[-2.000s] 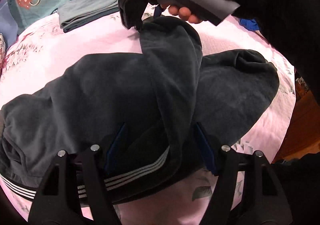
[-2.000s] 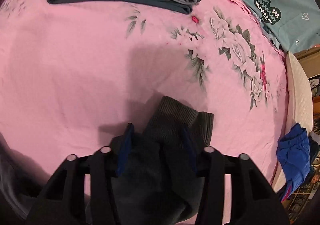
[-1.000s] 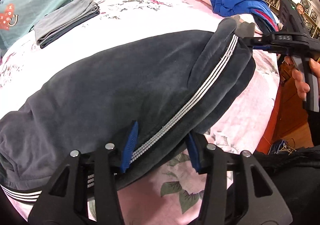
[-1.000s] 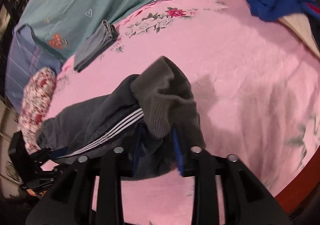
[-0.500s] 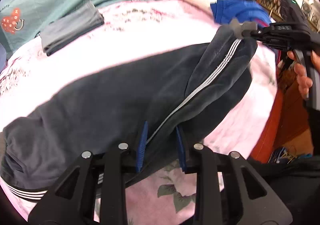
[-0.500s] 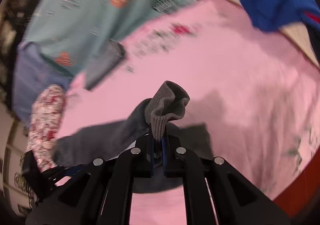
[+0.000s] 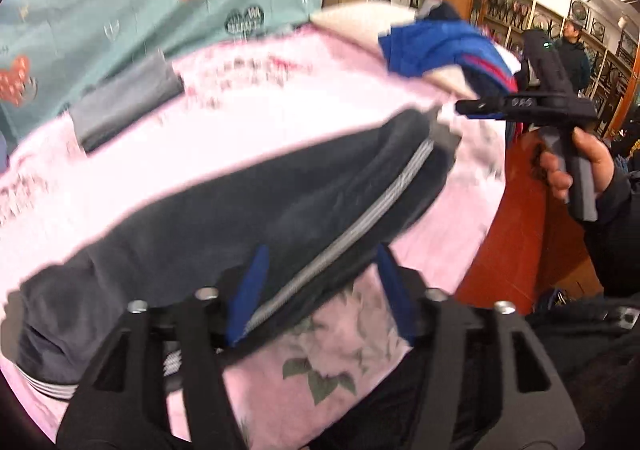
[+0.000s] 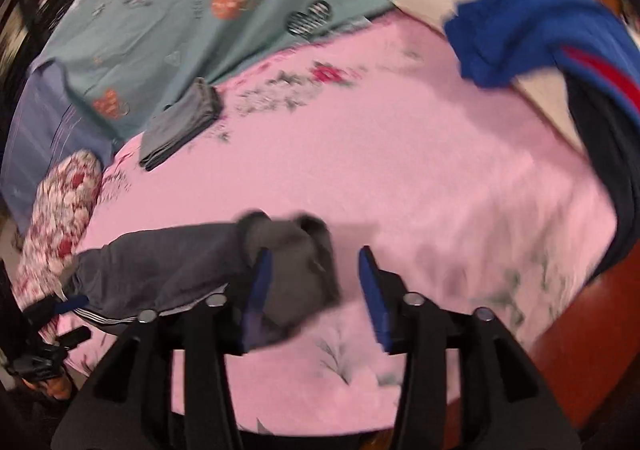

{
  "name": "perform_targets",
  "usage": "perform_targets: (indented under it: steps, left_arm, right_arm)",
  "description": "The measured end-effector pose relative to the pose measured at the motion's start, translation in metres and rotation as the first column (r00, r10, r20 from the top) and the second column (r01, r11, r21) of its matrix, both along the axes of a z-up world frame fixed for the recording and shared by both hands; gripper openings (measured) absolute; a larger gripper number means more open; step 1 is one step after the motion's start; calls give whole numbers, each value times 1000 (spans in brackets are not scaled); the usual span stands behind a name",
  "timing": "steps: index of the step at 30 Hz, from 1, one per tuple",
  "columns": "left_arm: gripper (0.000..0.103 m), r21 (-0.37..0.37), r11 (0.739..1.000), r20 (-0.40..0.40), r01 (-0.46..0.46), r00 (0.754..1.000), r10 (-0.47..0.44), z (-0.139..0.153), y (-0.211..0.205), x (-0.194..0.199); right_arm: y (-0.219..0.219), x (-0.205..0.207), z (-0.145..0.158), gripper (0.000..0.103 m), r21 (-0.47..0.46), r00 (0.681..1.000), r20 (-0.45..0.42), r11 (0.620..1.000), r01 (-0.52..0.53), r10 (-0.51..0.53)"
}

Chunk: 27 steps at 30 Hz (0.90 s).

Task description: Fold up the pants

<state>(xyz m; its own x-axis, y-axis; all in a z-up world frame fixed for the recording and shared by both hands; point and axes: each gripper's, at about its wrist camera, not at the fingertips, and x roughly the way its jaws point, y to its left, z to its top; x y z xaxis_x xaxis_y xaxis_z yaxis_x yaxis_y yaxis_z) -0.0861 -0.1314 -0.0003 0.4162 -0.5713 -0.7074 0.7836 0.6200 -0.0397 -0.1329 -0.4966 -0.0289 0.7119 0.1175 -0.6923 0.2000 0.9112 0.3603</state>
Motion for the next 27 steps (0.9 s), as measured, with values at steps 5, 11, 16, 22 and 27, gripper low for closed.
perform_targets:
  steps: [5,11,16,22,27]
  left_arm:
    - [61,57,996,-36,-67,997,69,-30,-23,25]
    - [51,133,989,-80,-68,994,79,-70,-34,30]
    - [49,98,993,-77,-67,994,75,-50,-28,28]
    - [65,47,992,20,-114,993,113,-15,-26,32]
    - [62,142,966,-43,-217,973,225,-54,-30,77]
  right_arm:
    - [6,37,-8,51,33,993,-87,997,-74,77]
    - [6,35,-60,10,29,954,-277,994,-106,110]
    - [-1,21,-35,10,-32,976,-217,999,-8,1]
    - [70,34,25,12,17,971,-23,972,-236,236]
    - [95,73,-18,12,-53,950,-230,972,-228,210]
